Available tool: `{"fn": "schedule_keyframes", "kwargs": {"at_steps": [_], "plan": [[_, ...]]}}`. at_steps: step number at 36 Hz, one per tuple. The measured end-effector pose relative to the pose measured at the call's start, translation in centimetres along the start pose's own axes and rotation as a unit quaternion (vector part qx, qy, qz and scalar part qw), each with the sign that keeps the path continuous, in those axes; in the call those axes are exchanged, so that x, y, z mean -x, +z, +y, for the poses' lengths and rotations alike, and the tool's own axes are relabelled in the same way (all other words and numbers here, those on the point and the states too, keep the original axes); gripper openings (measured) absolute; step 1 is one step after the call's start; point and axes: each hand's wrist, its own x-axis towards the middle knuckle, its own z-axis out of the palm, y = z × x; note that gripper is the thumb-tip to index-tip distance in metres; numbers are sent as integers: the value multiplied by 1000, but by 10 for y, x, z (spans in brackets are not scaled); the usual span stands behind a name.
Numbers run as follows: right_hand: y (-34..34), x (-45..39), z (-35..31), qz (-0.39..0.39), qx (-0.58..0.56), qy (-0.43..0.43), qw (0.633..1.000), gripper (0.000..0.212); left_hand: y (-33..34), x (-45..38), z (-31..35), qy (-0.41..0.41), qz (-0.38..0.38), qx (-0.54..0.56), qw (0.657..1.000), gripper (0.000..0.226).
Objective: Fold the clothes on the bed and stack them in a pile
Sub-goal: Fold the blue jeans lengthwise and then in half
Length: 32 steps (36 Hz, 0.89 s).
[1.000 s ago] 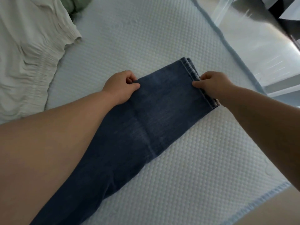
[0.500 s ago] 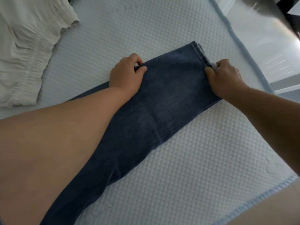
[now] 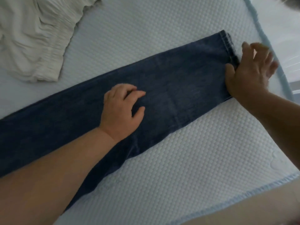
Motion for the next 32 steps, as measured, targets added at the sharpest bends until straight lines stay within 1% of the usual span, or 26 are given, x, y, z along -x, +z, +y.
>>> {"fn": "schedule_keyframes", "kwargs": {"at_steps": [2, 4, 6, 8, 10, 11, 13, 17, 19, 23, 25, 28, 29, 31, 32], "plan": [[-4, 22, -21, -9, -28, -80, 996, 49, -15, 44, -13, -33, -17, -7, 999, 33], [-2, 57, -52, -47, -62, -176, 981, 38, -30, 86, -29, -79, -38, -8, 996, 34], [2, 100, -88, -100, -99, -281, 949, 30, -46, 123, -45, -123, -55, -13, 991, 34], [10, 145, -121, -170, -122, -371, 905, 29, -60, 157, -58, -150, -79, -15, 985, 37], [20, 181, -147, -224, -128, -430, 865, 33, -69, 185, -70, -148, -104, -3, 983, 39], [26, 196, -159, -243, -124, -449, 851, 36, -73, 196, -75, -142, -118, 7, 983, 41], [36, 217, -179, -266, -100, -465, 839, 41, -77, 212, -85, -127, -150, 22, 980, 47], [51, 238, -208, -272, -57, -453, 847, 42, -71, 231, -99, -104, -231, 7, 967, 64], [56, 243, -217, -269, -37, -450, 851, 40, -67, 237, -105, -82, -237, 9, 968, 71], [58, 252, -228, -244, -18, -466, 850, 41, -67, 245, -114, -70, -227, 45, 970, 75], [58, 259, -235, -237, -22, -477, 846, 40, -73, 249, -116, -70, -198, 64, 976, 69], [61, 270, -248, -228, -29, -484, 844, 37, -84, 265, -121, -79, -125, 68, 987, 52], [62, 272, -252, -229, -32, -484, 844, 34, -86, 272, -125, -81, -112, 64, 988, 50], [63, 274, -259, -231, -45, -477, 847, 24, -90, 288, -134, -80, -111, 53, 989, 51], [63, 274, -262, -239, -54, -459, 854, 24, -90, 295, -138, -77, -114, 49, 989, 52]]}}
